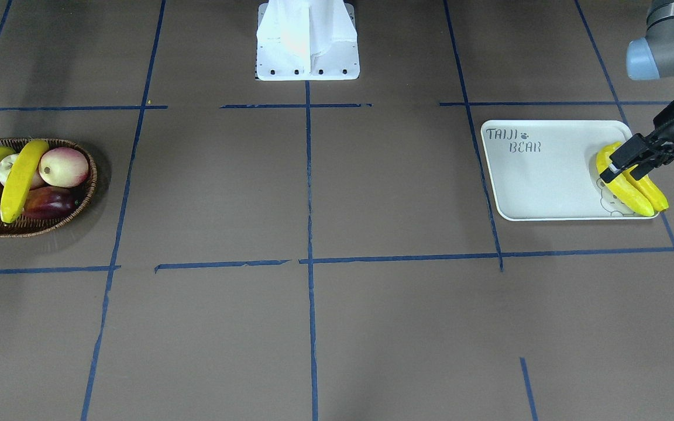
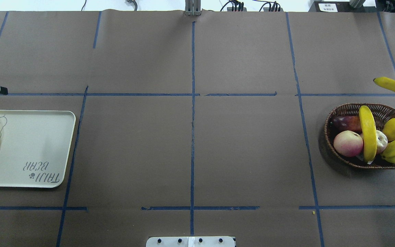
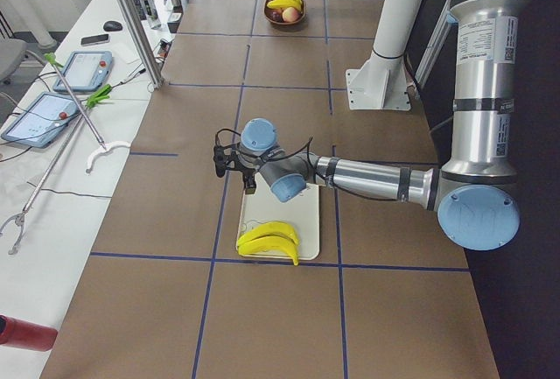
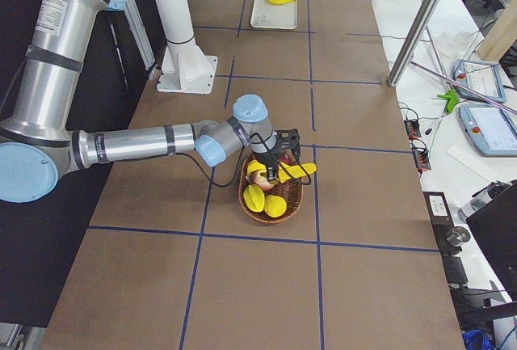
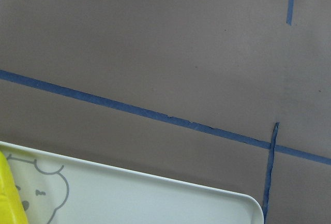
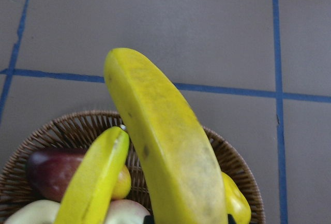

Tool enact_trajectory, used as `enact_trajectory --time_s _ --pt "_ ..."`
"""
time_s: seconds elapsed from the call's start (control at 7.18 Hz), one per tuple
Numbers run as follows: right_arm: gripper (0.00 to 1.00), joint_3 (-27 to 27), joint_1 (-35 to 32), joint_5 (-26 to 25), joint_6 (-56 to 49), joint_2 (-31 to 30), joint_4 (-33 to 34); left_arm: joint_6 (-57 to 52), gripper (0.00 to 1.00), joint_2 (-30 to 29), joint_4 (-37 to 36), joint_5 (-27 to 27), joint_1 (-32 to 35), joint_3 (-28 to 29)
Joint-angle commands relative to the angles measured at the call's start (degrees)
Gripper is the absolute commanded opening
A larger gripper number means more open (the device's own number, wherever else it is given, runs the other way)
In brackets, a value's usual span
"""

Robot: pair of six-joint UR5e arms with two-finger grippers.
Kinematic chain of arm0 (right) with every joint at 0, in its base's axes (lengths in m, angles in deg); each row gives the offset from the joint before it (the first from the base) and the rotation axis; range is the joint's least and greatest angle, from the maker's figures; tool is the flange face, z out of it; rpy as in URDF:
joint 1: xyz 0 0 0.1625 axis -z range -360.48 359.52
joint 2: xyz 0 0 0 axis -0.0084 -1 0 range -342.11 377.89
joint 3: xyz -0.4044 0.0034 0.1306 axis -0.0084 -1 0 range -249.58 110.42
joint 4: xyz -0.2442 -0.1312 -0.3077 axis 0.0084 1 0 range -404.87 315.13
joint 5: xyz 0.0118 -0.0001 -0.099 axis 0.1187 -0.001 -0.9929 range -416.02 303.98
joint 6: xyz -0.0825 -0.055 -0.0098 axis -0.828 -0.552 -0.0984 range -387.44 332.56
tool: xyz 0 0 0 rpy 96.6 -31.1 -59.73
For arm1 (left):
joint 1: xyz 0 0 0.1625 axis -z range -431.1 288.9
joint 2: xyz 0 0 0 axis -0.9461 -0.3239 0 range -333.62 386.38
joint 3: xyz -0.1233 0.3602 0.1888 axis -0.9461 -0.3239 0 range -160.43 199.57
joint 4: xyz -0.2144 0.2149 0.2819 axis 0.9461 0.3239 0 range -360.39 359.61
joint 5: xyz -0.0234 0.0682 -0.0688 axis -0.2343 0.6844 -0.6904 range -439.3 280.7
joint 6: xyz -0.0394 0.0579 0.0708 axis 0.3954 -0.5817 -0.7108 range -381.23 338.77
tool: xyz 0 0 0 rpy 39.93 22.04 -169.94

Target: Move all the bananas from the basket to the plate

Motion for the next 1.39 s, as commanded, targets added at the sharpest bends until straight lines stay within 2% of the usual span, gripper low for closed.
enact_trajectory --time_s 0.0,0.28,0.56,0.7,0.84,1.11,1.25 --pt "0.00 0.5 1.8 0.4 0.6 6.3 0.1 0.0 1.00 -1.0 3.7 -0.1 -1.9 -0.1" --pt "0.00 -0.9 7.2 0.9 2.5 11.7 0.3 2.5 1.00 -5.4 3.8 -0.2 -3.2 -0.2" --pt "0.00 -1.4 13.9 0.7 13.9 19.6 0.4 12.0 1.00 -10.0 3.8 -0.2 -5.0 -1.0" --pt "0.00 -1.4 17.6 -0.1 18.5 22.6 0.5 15.6 1.00 -11.7 3.7 -0.2 -6.6 -1.5" --pt "0.00 -1.5 20.8 -3.6 20.3 25.5 2.0 20.3 1.00 -13.9 3.6 -0.2 -7.0 -1.7" --pt "0.00 -1.1 24.6 -7.0 20.7 35.8 14.7 34.0 1.00 -21.2 2.9 -0.1 -12.1 -1.4" --pt "0.00 -1.1 27.8 -11.7 20.7 38.5 16.9 40.6 1.00 -24.2 2.8 0.3 -14.1 -1.1"
